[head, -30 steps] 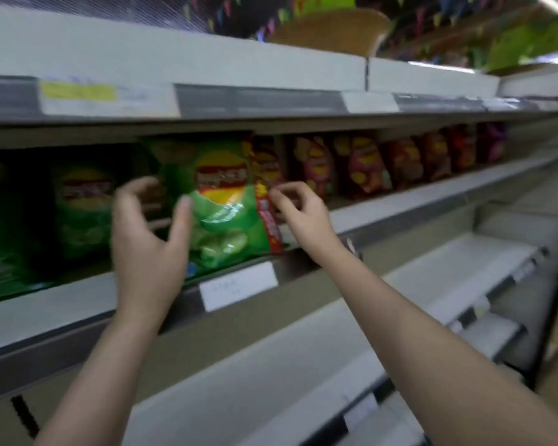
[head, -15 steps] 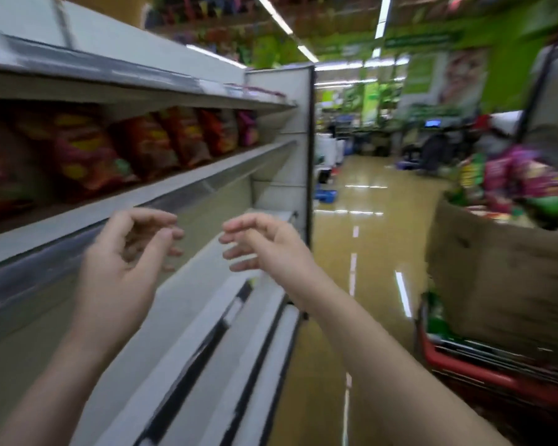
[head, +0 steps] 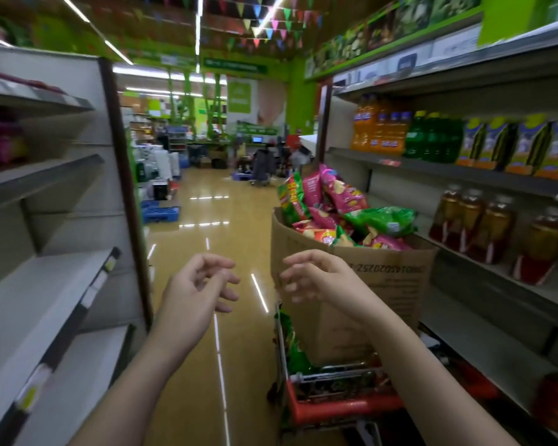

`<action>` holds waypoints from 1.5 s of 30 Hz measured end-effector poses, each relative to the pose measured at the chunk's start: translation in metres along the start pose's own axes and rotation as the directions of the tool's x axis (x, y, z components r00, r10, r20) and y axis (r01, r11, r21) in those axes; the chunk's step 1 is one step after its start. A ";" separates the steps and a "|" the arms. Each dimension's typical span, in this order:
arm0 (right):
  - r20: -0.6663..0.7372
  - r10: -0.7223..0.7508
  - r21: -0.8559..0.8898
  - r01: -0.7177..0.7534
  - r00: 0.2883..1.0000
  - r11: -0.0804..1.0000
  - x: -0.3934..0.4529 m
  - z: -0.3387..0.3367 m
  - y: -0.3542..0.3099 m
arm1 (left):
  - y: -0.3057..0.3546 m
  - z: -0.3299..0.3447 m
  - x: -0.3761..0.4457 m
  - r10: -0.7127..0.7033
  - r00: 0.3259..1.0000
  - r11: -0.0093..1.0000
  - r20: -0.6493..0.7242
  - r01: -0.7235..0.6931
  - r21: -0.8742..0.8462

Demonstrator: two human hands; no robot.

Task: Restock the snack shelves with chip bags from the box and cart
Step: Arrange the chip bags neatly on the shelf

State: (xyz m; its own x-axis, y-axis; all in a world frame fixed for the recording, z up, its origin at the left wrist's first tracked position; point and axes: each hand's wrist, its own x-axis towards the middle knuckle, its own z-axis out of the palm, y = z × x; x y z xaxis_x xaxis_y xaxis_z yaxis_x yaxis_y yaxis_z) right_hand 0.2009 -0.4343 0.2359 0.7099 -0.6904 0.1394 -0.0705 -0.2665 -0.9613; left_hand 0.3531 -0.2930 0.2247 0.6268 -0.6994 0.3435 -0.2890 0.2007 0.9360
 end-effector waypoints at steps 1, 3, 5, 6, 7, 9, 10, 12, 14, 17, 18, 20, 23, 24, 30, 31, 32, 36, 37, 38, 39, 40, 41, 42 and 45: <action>-0.043 0.011 -0.005 -0.012 0.999 1.000 0.008 -0.009 0.004 | -0.004 0.006 0.014 -0.016 0.999 1.000 0.036 0.017 -0.004; -0.116 0.034 -0.014 -0.036 0.993 0.999 0.022 -0.020 0.009 | -0.012 0.015 0.042 -0.026 0.995 1.000 0.097 0.027 -0.012; -0.185 0.054 -0.020 -0.059 0.981 0.998 0.037 -0.029 0.016 | -0.017 0.024 0.071 -0.022 0.987 1.000 0.162 0.024 -0.013; -0.223 0.072 -0.018 -0.078 0.972 0.997 0.043 -0.033 0.019 | -0.019 0.028 0.084 -0.021 0.980 1.000 0.197 0.023 -0.008; -0.264 0.082 -0.017 -0.089 0.961 0.996 0.049 -0.038 0.021 | -0.020 0.034 0.097 -0.014 0.972 1.000 0.234 0.016 -0.006; -0.345 0.091 -0.019 -0.103 0.934 0.994 0.059 -0.049 0.024 | -0.020 0.043 0.117 -0.001 0.956 1.000 0.295 0.004 -0.007; -0.392 0.089 -0.019 -0.105 0.916 0.994 0.065 -0.055 0.024 | -0.020 0.048 0.128 0.007 0.946 1.000 0.323 -0.004 -0.011; -0.477 0.083 -0.020 -0.105 0.875 0.994 0.073 -0.070 0.023 | -0.019 0.058 0.146 0.026 0.930 1.000 0.366 -0.024 -0.009; -0.545 0.086 -0.034 -0.124 0.834 0.992 0.080 -0.088 0.023 | -0.022 0.069 0.162 0.033 0.915 0.999 0.402 -0.042 0.012; -0.599 0.084 -0.066 -0.154 0.796 0.986 0.091 -0.117 0.028 | -0.028 0.089 0.186 0.025 0.895 0.998 0.445 -0.047 0.038; -0.599 0.083 -0.085 -0.167 0.796 0.982 0.096 -0.128 0.030 | -0.030 0.095 0.194 0.022 0.893 0.997 0.450 -0.050 0.051; -0.577 0.083 -0.128 -0.191 0.813 0.973 0.110 -0.149 0.034 | -0.034 0.111 0.213 0.015 0.890 0.996 0.455 -0.054 0.074; -0.529 0.059 -0.192 -0.187 0.847 0.963 0.145 -0.183 0.041 | -0.041 0.138 0.241 0.001 0.896 0.991 0.443 -0.061 0.122; -0.512 0.038 -0.224 -0.176 0.858 0.958 0.160 -0.193 0.043 | -0.044 0.148 0.251 -0.013 0.899 0.988 0.438 -0.057 0.146; -0.159 -0.046 -0.503 -0.041 0.986 0.863 0.255 -0.216 0.058 | -0.080 0.216 0.311 -0.089 0.893 0.795 0.441 -0.203 0.572; -0.084 -0.048 -0.544 -0.005 0.995 0.839 0.267 -0.215 0.060 | -0.089 0.227 0.319 -0.129 0.876 0.692 0.464 -0.256 0.675; -0.024 -0.056 -0.585 0.032 0.998 0.811 0.278 -0.215 0.061 | -0.099 0.237 0.325 -0.191 0.854 0.603 0.483 -0.286 0.745; 0.112 -0.078 -0.777 0.136 0.991 0.614 0.301 -0.228 0.055 | -0.132 0.262 0.343 -0.457 0.731 0.452 0.507 -0.300 0.840; 0.140 -0.041 -0.841 0.141 0.989 0.523 0.302 -0.234 0.053 | -0.136 0.264 0.346 -0.494 0.711 0.433 0.501 -0.299 0.851; 0.153 0.013 -0.905 0.135 0.988 0.403 0.302 -0.242 0.051 | -0.138 0.266 0.348 -0.509 0.701 0.427 0.500 -0.299 0.853; 0.141 0.077 -0.957 0.116 0.987 0.266 0.300 -0.250 0.050 | -0.138 0.266 0.350 -0.515 0.692 0.427 0.505 -0.303 0.852; 0.101 0.142 -0.986 0.081 0.985 0.143 0.298 -0.257 0.050 | -0.138 0.267 0.351 -0.517 0.683 0.429 0.516 -0.315 0.847; 0.050 0.201 -0.998 0.039 0.978 0.055 0.296 -0.264 0.051 | -0.137 0.266 0.351 -0.524 0.676 0.422 0.518 -0.322 0.847; 0.001 0.259 -1.000 0.000 0.966 0.006 0.294 -0.270 0.052 | -0.136 0.265 0.351 -0.532 0.673 0.416 0.514 -0.321 0.851; -0.055 0.404 -0.998 -0.041 0.913 -0.044 0.292 -0.281 0.061 | -0.128 0.260 0.349 -0.548 0.677 0.413 0.491 -0.291 0.863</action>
State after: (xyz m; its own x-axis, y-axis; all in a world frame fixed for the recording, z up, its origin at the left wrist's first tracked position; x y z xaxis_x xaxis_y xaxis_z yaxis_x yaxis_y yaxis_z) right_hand 0.2075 -0.8412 0.2852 0.5811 -0.7753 -0.2475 -0.7257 -0.6312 0.2736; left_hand 0.4203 -0.7411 0.2044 0.2275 -0.9203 -0.3184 -0.9261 -0.3055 0.2213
